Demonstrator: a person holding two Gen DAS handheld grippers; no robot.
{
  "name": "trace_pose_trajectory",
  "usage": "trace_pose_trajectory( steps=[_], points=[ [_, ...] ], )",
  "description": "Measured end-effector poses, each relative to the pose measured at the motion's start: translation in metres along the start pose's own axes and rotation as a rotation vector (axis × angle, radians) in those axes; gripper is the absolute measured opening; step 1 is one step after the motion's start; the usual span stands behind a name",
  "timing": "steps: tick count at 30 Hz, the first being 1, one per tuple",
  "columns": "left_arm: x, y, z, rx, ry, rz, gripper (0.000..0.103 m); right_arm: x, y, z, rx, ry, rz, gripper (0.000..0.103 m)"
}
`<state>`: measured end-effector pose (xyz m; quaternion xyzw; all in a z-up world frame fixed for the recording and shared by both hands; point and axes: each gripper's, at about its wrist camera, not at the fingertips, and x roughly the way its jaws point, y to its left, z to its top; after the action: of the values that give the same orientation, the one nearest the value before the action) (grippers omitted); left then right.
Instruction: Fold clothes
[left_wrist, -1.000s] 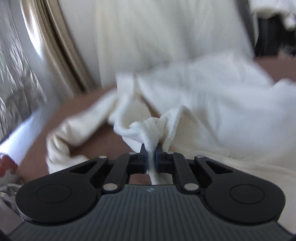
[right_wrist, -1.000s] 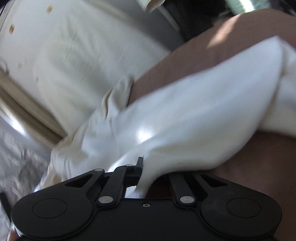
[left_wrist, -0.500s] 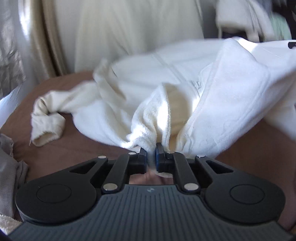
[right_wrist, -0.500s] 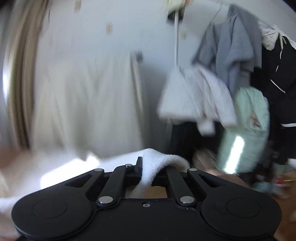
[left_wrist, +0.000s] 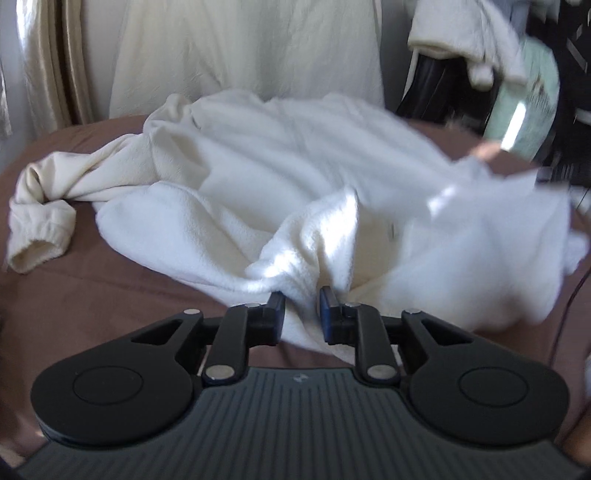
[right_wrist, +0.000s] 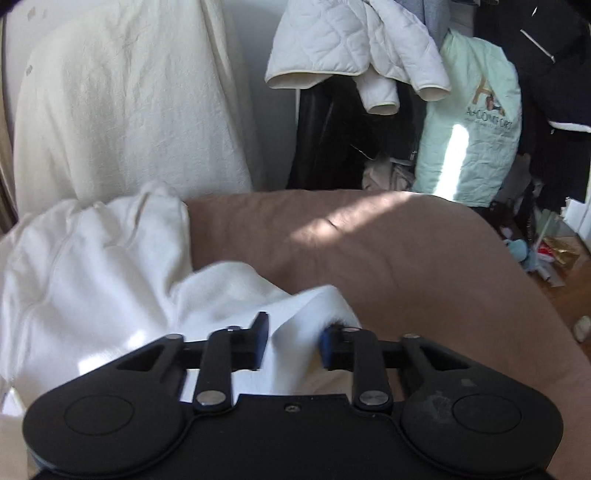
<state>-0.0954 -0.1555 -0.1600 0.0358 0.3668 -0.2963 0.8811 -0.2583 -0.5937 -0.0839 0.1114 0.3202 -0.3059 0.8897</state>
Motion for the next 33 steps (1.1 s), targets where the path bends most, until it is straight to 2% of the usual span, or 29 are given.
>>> trace_pose_trajectory(
  steps=[2, 5, 7, 9, 11, 14, 16, 18, 20, 22, 24, 25, 26, 27, 29, 30, 31, 33],
  points=[
    [-0.002, 0.004, 0.004, -0.052, -0.019, -0.042, 0.023, -0.004, -0.013, -0.005, 0.047, 0.037, -0.012, 0.032],
    [-0.006, 0.011, 0.01, -0.081, -0.042, -0.063, 0.023, -0.032, -0.033, -0.019, 0.174, 0.049, 0.029, 0.034],
    [-0.011, 0.014, 0.011, -0.083, -0.057, -0.047, 0.023, -0.048, -0.042, -0.02, 0.242, 0.013, 0.034, 0.041],
    [-0.015, 0.015, 0.013, -0.075, -0.077, -0.025, 0.026, -0.063, -0.041, -0.023, 0.249, -0.033, 0.03, 0.042],
    [-0.019, 0.017, 0.016, -0.064, -0.097, -0.015, 0.034, -0.075, -0.032, -0.027, 0.226, -0.071, 0.087, 0.043],
    [-0.017, 0.015, 0.017, -0.059, -0.104, -0.03, 0.037, -0.078, -0.008, -0.029, 0.185, -0.075, 0.291, 0.05],
    [-0.012, 0.01, 0.014, -0.049, -0.092, -0.068, 0.044, -0.069, 0.011, -0.031, 0.179, -0.002, 0.465, 0.061],
    [-0.002, 0.002, 0.012, -0.024, -0.064, -0.093, 0.05, -0.057, 0.033, -0.036, 0.178, 0.092, 0.642, 0.063],
    [0.012, -0.007, 0.011, 0.008, -0.031, -0.072, 0.054, -0.041, 0.055, -0.047, 0.179, 0.185, 0.744, 0.065],
    [0.027, -0.014, 0.013, 0.041, -0.014, -0.028, 0.054, -0.026, 0.076, -0.059, 0.161, 0.267, 0.792, 0.065],
    [0.035, -0.019, 0.016, 0.092, -0.031, 0.005, 0.049, -0.016, 0.097, -0.069, 0.111, 0.339, 0.826, 0.065],
    [0.031, -0.021, 0.017, 0.129, -0.056, 0.03, 0.031, -0.014, 0.107, -0.073, 0.08, 0.363, 0.854, 0.065],
    [0.027, -0.023, 0.018, 0.166, -0.081, 0.055, 0.017, -0.014, 0.114, -0.077, 0.054, 0.378, 0.883, 0.065],
    [0.023, -0.023, 0.018, 0.186, -0.095, 0.067, 0.009, -0.014, 0.12, -0.081, 0.027, 0.388, 0.91, 0.067],
    [0.013, -0.013, 0.018, 0.145, -0.07, 0.038, 0.006, -0.027, 0.128, -0.086, -0.053, 0.349, 0.942, 0.064],
    [0.007, -0.006, 0.016, 0.123, -0.056, 0.042, 0.006, -0.035, 0.131, -0.087, -0.102, 0.325, 0.952, 0.046],
    [0.002, -0.001, 0.012, 0.106, -0.041, 0.053, 0.006, -0.043, 0.133, -0.087, -0.157, 0.317, 0.949, 0.018],
    [-0.014, 0.008, 0.004, 0.092, -0.012, 0.078, 0.006, -0.057, 0.136, -0.086, -0.26, 0.3, 0.941, 0.016]
  ],
)
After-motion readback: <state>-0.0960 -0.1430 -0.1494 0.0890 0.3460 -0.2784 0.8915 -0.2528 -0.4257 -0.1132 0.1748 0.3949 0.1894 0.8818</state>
